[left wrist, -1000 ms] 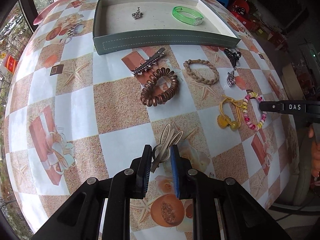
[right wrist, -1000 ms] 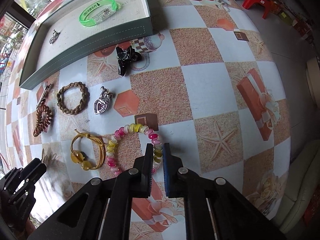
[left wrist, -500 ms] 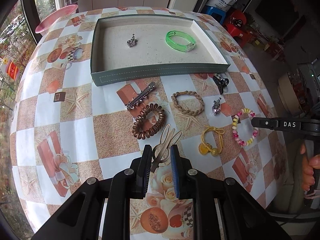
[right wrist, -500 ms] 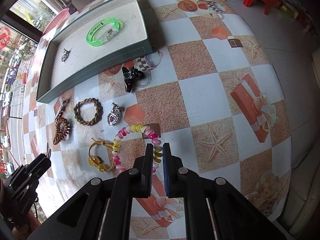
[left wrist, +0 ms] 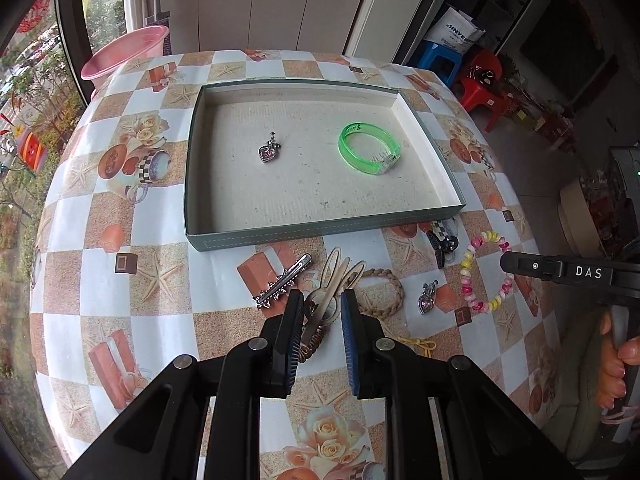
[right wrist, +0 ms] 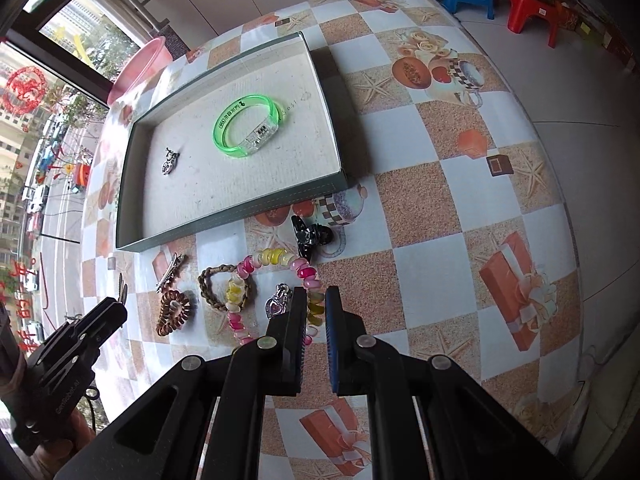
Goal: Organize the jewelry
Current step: 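Carry the hair clip and beaded bracelet into the tray with both tools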
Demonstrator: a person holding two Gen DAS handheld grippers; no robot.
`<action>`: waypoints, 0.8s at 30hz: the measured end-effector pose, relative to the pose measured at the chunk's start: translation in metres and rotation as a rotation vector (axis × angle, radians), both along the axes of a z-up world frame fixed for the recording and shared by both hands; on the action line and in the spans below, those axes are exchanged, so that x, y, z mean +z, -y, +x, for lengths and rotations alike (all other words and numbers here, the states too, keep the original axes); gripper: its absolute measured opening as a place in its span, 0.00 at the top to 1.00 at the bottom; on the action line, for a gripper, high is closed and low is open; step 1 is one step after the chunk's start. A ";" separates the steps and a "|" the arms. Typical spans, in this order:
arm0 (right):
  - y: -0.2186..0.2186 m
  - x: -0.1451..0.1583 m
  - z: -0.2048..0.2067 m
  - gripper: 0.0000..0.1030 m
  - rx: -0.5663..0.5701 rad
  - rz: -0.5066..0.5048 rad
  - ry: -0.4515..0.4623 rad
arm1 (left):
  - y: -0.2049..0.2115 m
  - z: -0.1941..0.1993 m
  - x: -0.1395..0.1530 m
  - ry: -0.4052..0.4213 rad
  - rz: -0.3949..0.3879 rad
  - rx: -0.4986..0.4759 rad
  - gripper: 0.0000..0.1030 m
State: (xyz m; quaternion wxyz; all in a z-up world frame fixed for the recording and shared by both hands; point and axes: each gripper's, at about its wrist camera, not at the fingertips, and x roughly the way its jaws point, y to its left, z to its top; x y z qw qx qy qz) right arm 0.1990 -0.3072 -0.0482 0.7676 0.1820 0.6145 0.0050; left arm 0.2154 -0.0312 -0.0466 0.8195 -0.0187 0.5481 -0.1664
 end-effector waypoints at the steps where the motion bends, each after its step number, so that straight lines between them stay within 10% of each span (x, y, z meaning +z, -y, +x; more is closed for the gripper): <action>1: 0.000 0.001 0.005 0.91 0.001 0.004 0.006 | 0.000 0.004 0.001 0.003 -0.002 0.007 0.69; 24: 0.003 -0.012 0.151 0.91 0.022 0.035 0.070 | 0.002 0.124 -0.034 -0.011 0.056 0.184 0.69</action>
